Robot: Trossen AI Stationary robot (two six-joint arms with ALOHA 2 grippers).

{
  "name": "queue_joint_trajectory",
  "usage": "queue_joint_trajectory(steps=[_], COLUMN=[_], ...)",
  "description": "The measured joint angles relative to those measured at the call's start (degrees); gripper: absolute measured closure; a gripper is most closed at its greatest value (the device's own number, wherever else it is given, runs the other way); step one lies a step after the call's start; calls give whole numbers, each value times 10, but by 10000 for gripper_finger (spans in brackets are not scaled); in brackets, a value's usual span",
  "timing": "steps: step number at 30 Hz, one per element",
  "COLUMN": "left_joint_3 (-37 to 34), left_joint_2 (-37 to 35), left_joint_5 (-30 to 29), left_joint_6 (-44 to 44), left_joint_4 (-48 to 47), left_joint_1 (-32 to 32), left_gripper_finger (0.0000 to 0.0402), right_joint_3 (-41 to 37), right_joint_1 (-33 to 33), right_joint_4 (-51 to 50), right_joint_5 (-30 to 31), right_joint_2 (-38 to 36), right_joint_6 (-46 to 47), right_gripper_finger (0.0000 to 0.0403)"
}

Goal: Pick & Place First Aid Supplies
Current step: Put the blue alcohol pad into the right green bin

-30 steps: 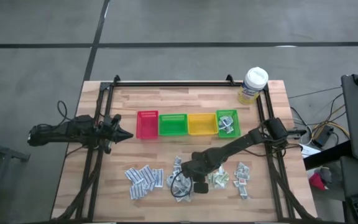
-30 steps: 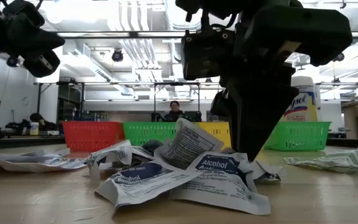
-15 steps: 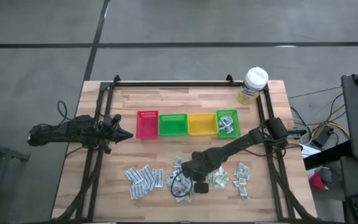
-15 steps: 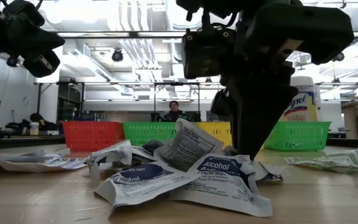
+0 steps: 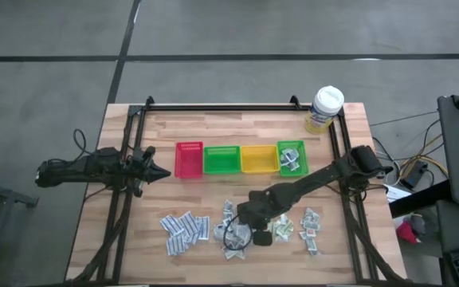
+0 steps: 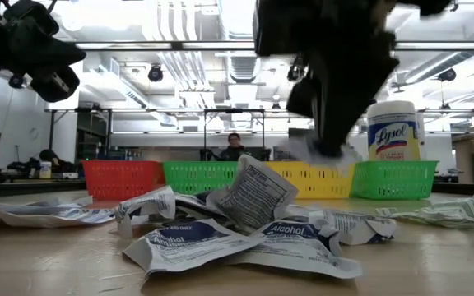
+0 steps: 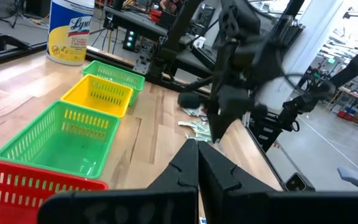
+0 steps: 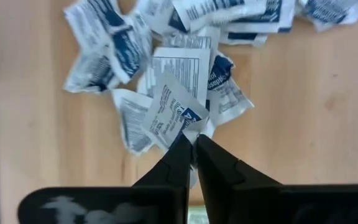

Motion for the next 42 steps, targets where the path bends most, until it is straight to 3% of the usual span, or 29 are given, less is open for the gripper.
queue_joint_trajectory(steps=[18, 24, 31, 37, 42], left_joint_3=[0, 0, 0, 0, 0], left_joint_2=[0, 0, 0, 0, 0], left_joint_5=[0, 0, 0, 0, 0], left_joint_6=[1, 1, 1, 1, 1], left_joint_4=[0, 0, 0, 0, 0], left_joint_1=[0, 0, 0, 0, 0], left_gripper_finger=[401, 401, 401, 401, 401], right_joint_3=[0, 0, 0, 0, 0], right_joint_1=[0, 0, 0, -4, -20], right_joint_4=[-23, -130, -316, -423, -471], right_joint_5=[-1, 146, 345, 450, 496], right_joint_2=[-172, -228, -275, -295, -299], right_joint_6=[-64, -9, 134, 240, 286], right_gripper_finger=[394, 394, 394, 394, 394])
